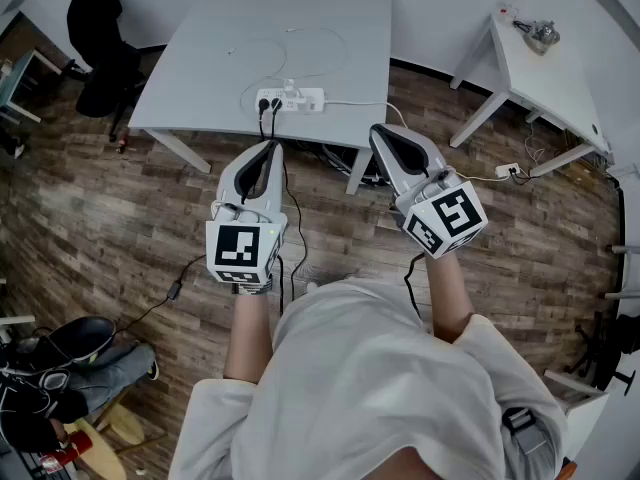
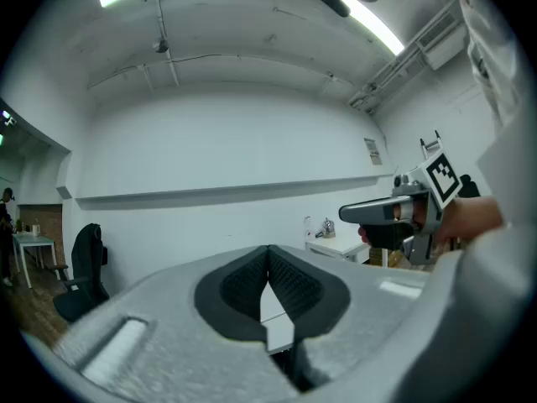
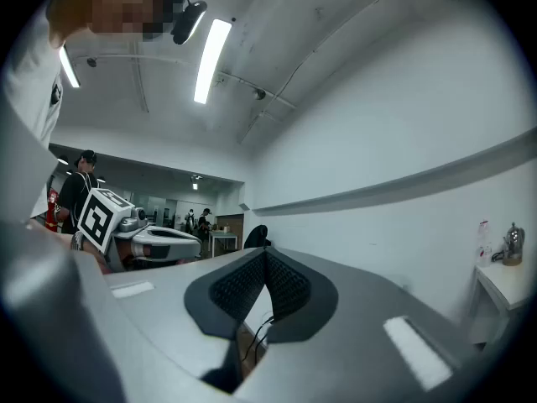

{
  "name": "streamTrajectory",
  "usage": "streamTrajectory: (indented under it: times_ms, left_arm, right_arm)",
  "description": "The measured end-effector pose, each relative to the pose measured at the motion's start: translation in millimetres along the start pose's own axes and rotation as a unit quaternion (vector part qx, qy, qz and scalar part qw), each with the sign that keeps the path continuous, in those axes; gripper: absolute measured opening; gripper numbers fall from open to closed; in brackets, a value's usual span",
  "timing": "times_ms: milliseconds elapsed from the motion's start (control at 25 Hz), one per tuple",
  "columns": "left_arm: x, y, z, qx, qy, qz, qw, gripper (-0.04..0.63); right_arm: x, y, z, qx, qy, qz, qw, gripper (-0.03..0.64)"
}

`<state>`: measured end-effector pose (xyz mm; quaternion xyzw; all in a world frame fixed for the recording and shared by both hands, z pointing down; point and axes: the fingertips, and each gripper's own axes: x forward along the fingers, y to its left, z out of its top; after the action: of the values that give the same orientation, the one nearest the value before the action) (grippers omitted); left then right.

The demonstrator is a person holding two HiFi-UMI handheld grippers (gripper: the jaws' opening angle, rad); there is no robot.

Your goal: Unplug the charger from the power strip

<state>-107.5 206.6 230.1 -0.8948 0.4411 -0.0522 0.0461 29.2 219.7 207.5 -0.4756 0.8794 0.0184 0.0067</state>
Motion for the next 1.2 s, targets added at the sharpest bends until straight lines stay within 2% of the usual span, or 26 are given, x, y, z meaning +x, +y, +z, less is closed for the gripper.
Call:
streamTrajectory:
  times_ms: [320,880,1200]
  left_arm:
    - [-2.6,-11.4,1.9,-0.002,0.007,0.009,0.9999,0.002]
    - [6.1,-44.2,-10.0,-0.002,0.032,0.039,0.9987,0.002]
    - [32.4,-31.6,-28.9,-0.014,0.041,0.043,0.9982,0.003]
  right_arm:
    - [-12.4,-4.5,0.9,0.008,0.003,-0.001,1.0,0.002]
    - [-34.4,-30.3,-17.8,0.028,0.01,0.028,0.999,0.002]
    - [-12.2,-48.6,-30.0,0.028,0.016,0.033,0.999,0.002]
